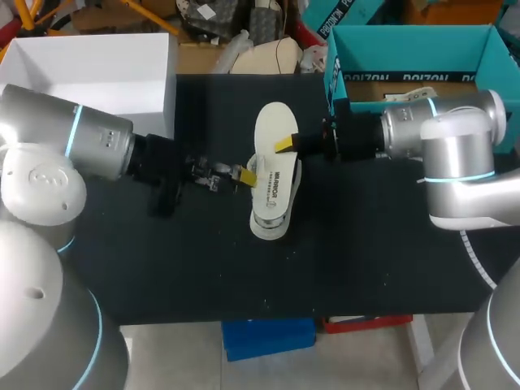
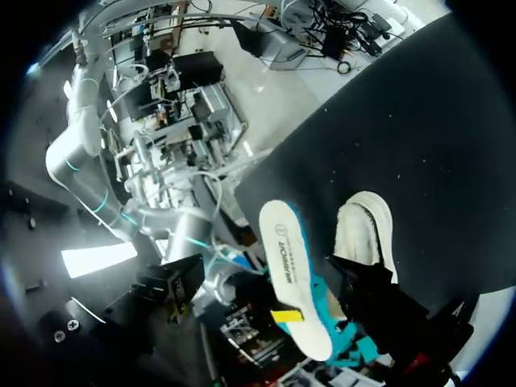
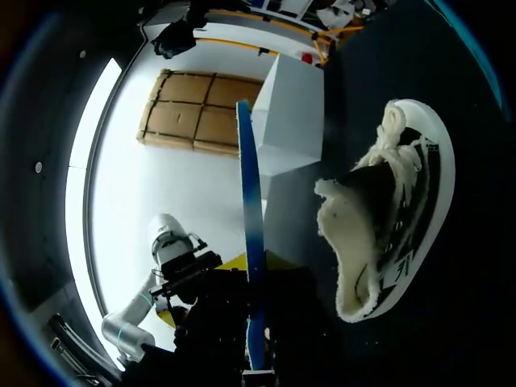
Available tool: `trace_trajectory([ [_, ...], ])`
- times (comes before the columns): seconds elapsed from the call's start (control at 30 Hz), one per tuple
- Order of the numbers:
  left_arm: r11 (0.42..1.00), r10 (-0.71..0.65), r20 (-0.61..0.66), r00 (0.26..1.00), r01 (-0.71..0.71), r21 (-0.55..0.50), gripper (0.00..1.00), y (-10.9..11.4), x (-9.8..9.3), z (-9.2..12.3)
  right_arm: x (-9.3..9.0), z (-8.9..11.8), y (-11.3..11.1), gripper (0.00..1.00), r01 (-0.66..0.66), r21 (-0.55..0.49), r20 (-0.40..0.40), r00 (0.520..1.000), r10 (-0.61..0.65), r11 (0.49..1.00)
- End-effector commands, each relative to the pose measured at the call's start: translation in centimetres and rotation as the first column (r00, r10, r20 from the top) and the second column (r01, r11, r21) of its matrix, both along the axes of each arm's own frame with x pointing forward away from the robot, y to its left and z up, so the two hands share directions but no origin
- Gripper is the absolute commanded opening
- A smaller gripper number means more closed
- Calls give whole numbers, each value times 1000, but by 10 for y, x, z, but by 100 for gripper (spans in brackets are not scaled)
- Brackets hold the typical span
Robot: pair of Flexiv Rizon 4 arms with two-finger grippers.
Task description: Take the shoe out of the shoebox, open the shoe tongue, remove and reinsert the insole, then place the shoe into the shoebox
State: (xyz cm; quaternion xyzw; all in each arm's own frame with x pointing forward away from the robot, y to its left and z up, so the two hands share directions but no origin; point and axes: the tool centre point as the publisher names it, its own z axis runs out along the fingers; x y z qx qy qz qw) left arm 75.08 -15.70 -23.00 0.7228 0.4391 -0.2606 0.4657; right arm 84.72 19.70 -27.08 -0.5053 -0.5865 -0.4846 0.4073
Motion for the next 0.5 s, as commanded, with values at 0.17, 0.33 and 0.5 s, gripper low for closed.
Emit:
trace_trajectory([
  [0.17, 487, -42, 470, 882, -393, 780, 100, -9, -16, 26, 0, 1, 0, 0, -1, -3, -2, 1000, 1, 1000],
  [0.33, 487, -42, 470, 882, -393, 780, 100, -9, -16, 26, 0, 1, 0, 0, -1, -3, -2, 1000, 1, 1000],
  [0.5, 487, -42, 470, 882, -393, 780, 100, -9, -16, 26, 0, 1, 0, 0, -1, -3, -2, 1000, 1, 1000],
])
